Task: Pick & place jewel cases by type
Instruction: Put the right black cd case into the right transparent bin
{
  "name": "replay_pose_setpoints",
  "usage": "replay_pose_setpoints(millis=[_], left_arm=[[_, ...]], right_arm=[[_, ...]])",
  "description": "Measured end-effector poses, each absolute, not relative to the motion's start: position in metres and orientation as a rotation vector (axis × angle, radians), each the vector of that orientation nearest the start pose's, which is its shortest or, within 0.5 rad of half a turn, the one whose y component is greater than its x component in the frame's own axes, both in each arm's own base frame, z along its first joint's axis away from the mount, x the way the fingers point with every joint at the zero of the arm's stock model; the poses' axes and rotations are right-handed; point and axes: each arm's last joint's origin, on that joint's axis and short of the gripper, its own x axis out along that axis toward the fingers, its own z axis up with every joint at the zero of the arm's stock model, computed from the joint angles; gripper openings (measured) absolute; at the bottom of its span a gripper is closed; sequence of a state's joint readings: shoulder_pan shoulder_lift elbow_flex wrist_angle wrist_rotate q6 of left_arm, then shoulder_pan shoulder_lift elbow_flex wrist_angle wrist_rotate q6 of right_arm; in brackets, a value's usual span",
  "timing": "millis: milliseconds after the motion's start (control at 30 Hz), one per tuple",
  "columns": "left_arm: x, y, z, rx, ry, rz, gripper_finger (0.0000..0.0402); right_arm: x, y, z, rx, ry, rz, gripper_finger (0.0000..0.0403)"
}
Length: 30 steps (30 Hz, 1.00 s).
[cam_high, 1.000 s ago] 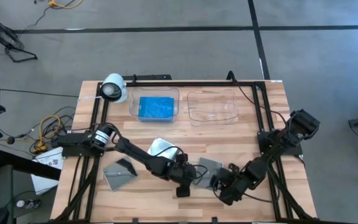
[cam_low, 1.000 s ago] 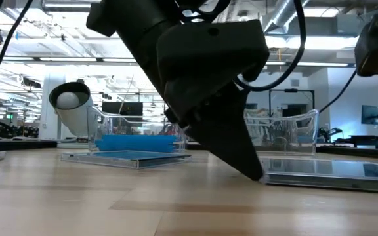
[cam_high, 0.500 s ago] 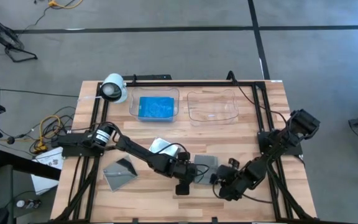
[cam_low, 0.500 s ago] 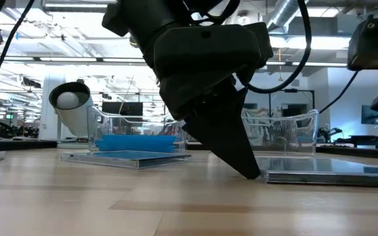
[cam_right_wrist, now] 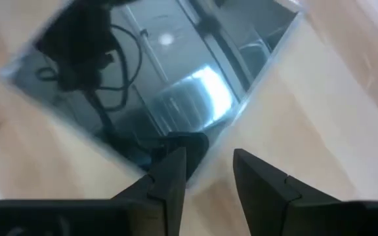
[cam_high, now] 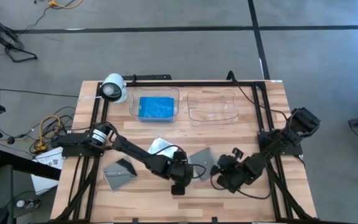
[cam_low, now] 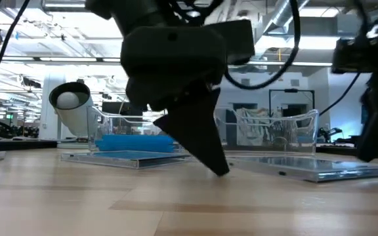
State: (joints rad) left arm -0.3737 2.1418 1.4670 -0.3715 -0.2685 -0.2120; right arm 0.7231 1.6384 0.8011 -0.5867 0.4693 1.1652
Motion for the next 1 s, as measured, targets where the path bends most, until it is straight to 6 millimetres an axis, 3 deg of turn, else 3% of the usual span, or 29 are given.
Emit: replay_pose_setpoints(millis=[200, 600, 800, 1000], left_arm=[[0.414, -0.139, 0.167, 0.278, 0.895, 0.105, 0.0175], [0.423, -0.079, 0.158, 0.441, 1.030, 0.038, 0.0119], [0.424, -0.060, 0.156, 0.414, 1.078, -0.010, 0.0099], [0.428, -0.054, 0.155, 0.403, 1.053, -0.050, 0.0073]], right_arm=[[0.191, 0.179, 0.145, 0.271, 1.007, -0.447, 0.0120], [0.182, 0.221, 0.156, 0.521, 0.838, -0.302, 0.0120], [0.190, 0.227, 0.140, 0.531, 0.834, -0.300, 0.0121], [0.209, 0.227, 0.115, 0.517, 0.900, -0.276, 0.0120]])
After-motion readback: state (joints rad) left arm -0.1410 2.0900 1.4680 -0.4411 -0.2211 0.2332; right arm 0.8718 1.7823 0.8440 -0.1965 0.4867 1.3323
